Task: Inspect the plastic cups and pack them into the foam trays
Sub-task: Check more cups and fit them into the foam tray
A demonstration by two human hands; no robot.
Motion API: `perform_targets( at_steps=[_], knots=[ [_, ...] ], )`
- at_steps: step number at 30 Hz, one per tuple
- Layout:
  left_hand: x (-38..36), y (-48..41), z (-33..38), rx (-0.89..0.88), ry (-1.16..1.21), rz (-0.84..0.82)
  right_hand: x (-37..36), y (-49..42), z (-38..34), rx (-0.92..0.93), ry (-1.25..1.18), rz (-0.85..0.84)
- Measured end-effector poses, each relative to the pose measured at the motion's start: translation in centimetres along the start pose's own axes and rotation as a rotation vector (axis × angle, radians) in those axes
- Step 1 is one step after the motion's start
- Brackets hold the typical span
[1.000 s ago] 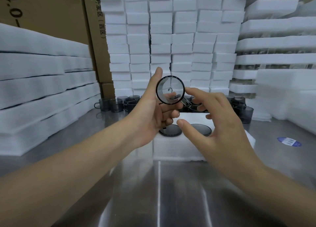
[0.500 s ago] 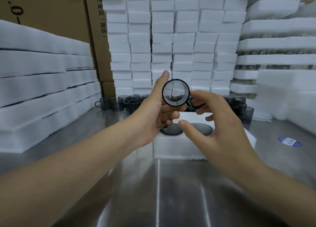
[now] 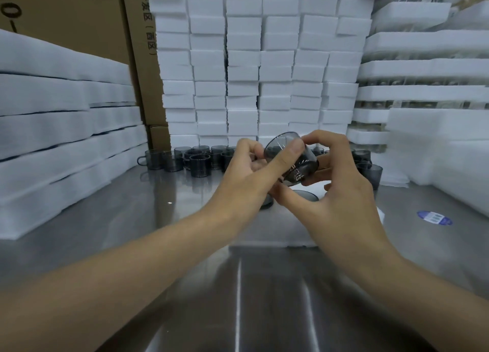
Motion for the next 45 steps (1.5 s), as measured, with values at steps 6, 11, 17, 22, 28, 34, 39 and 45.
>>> perform_targets(
  at_steps=[6, 11, 17, 22, 28, 34, 39, 45],
  knots=[
    [0.3, 0.8, -0.5, -0.248, -0.019, -0.006, 0.2, -0.3, -0.2, -0.047, -0.448, -0.025],
    [0.1, 1.1, -1.0, -0.351, -0.225, 0.125, -0.2, -0.2, -0.9, -0.102, -0.695, -0.086],
    [0.3, 1.3, -0.8, -0.332, -0.135, 0.208, -1.0, -0.2, -0.3, -0.206, -0.721, -0.149],
    [0.4, 1.4, -1.0, -0.323, -0.165, 0.264, -1.0, -0.4, 0.1, -0.270, -0.702, -0.098],
    [0.5, 1.2, -1.0, -0.342, -0.186, 0.250, -1.5, -0.4, 0.3, -0.376, -0.925, -0.125],
    [0.6, 1.2, -1.0, -0.360, -0.173, 0.273, -2.0, -0.5, -0.2, -0.404, -1.127, -0.187],
    [0.5, 1.3, -0.9, -0.373, -0.176, 0.275, -1.8, -0.5, -0.3, -0.376, -1.105, -0.194],
    [0.6, 1.2, -1.0, -0.356, -0.219, 0.268, -1.9, -0.7, -0.4, -0.437, -1.157, -0.230]
  ],
)
Point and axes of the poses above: each hand's wrist, its own y-axis away from the middle knuckle, its own x-axis out of the back of the hand, z = x × y, the point moved 4 cm from there along -y, towards the middle knuckle, and after that the axes turned 8 degrees about -z, right-handed, at the moved point
